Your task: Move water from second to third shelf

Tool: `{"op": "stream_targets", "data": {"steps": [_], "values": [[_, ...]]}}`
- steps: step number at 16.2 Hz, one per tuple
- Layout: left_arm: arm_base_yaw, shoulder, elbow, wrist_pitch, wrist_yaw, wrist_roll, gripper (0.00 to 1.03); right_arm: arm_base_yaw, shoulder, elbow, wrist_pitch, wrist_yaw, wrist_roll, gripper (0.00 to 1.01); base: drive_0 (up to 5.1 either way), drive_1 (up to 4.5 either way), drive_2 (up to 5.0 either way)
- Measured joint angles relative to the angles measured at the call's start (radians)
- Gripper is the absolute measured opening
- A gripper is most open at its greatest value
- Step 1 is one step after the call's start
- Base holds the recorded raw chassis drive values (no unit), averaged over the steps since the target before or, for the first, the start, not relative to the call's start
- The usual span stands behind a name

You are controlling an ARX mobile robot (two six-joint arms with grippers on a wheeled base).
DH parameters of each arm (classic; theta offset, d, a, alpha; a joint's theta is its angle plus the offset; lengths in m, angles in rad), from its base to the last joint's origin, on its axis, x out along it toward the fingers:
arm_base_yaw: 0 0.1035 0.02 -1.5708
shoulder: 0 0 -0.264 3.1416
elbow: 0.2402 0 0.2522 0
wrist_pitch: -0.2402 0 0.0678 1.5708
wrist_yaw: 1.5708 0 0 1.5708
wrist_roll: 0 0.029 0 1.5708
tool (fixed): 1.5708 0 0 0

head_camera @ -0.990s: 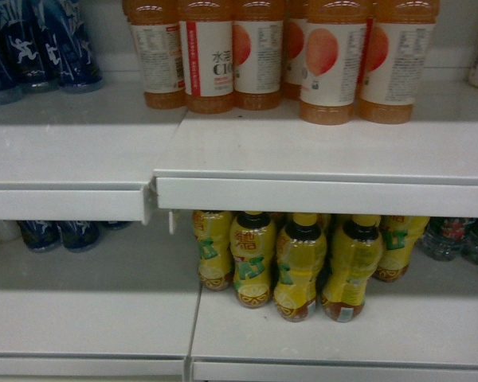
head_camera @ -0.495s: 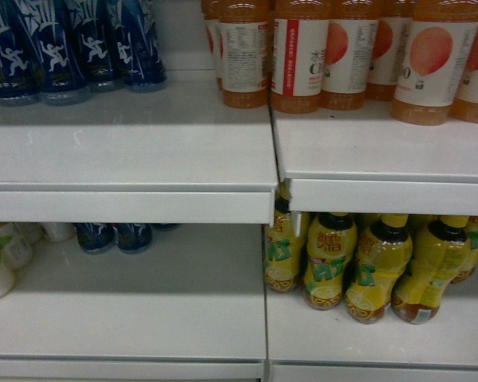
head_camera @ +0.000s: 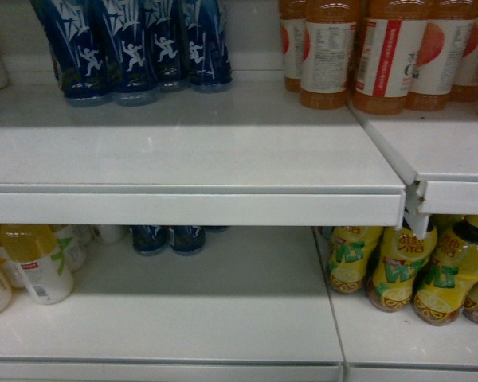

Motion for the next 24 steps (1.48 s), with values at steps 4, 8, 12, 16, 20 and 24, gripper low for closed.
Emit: {"op": "stream_targets", "data": {"steps": [4, 8, 12, 16, 20, 24], "values": [[0.000, 0.000, 0.000, -0.002, 0.000, 0.000, 0.98, 0.000, 0.001, 0.000, -0.002, 0.000, 0.000, 0.43, -4.4, 2.12, 2.1], [0.000, 0.000, 0.000, -0.002, 0.000, 0.000, 0.98, -0.001, 0.000, 0.000, -0.005, 0.000, 0.000, 0.43, -4.4, 2.12, 2.1], [0.000, 0.000, 0.000, -0.001, 0.000, 0.000, 0.98, 0.000, 0.000, 0.000, 0.000, 0.000, 0.000, 0.43, -4.4, 2.12, 2.1], [0.000, 0.000, 0.000, -0.001, -0.001, 0.000, 0.98, 0.000, 0.000, 0.000, -0.002, -0.003, 0.000, 0.43, -4.4, 2.12, 2.1], [0.000, 0.000, 0.000, -0.003, 0.000, 0.000, 0.98, 0.000, 0.000, 0.000, -0.001, -0.002, 0.000, 0.43, -4.4, 2.12, 2.1], [0.000, 0.000, 0.000, -0.002, 0.000, 0.000, 0.98, 0.000, 0.000, 0.000, 0.000, -0.003, 0.000, 0.43, -4.4, 2.12, 2.1]]}}
